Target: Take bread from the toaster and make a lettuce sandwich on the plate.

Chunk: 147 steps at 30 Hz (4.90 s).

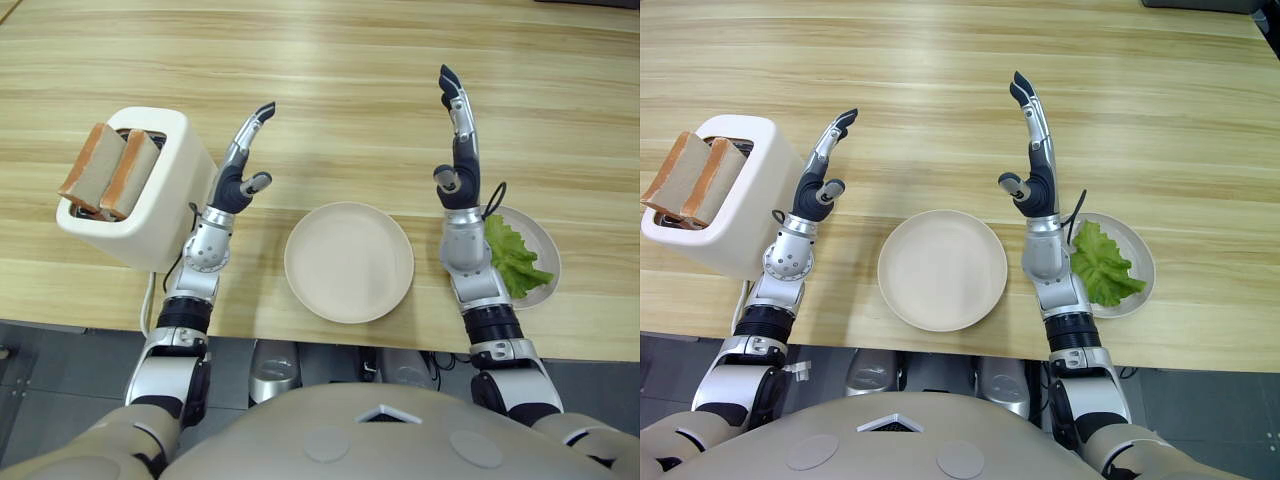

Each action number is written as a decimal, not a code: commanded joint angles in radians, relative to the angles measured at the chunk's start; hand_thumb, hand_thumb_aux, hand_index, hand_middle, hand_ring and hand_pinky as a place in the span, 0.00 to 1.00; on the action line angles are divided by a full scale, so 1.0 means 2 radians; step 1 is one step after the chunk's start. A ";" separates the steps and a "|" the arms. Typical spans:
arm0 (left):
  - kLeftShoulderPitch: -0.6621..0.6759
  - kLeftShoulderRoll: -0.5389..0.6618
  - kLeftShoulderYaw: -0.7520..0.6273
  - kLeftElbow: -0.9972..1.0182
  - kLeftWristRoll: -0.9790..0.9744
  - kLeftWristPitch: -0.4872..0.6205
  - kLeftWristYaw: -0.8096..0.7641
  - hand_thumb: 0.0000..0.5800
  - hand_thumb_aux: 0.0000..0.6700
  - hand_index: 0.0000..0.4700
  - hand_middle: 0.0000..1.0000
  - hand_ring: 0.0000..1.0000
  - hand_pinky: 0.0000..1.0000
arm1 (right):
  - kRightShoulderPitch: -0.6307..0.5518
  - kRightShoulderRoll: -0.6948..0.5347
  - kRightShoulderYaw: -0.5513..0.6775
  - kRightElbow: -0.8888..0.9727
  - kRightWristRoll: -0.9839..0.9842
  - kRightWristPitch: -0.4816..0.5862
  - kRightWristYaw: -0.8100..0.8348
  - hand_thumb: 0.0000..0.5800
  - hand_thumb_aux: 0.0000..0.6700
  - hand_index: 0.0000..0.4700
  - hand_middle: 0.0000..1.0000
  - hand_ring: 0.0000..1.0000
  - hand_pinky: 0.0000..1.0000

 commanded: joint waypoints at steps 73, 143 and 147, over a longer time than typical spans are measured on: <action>0.106 0.386 0.096 0.034 0.093 0.175 -0.001 1.00 1.00 0.98 0.00 0.00 0.00 | 0.011 -0.012 -0.012 0.010 0.001 0.020 -0.012 0.00 0.00 0.00 0.00 0.00 0.00; -0.067 -0.007 -0.194 0.005 -0.076 0.304 -0.335 1.00 1.00 0.98 1.00 1.00 1.00 | 0.053 -0.400 0.139 0.296 -0.314 0.092 -0.213 0.00 0.00 0.00 0.00 0.00 0.00; -0.082 -0.010 -0.196 0.057 -0.062 0.279 -0.329 1.00 1.00 0.98 1.00 1.00 1.00 | 0.039 -0.400 0.165 0.307 -0.323 0.104 -0.231 0.00 0.00 0.00 0.00 0.00 0.00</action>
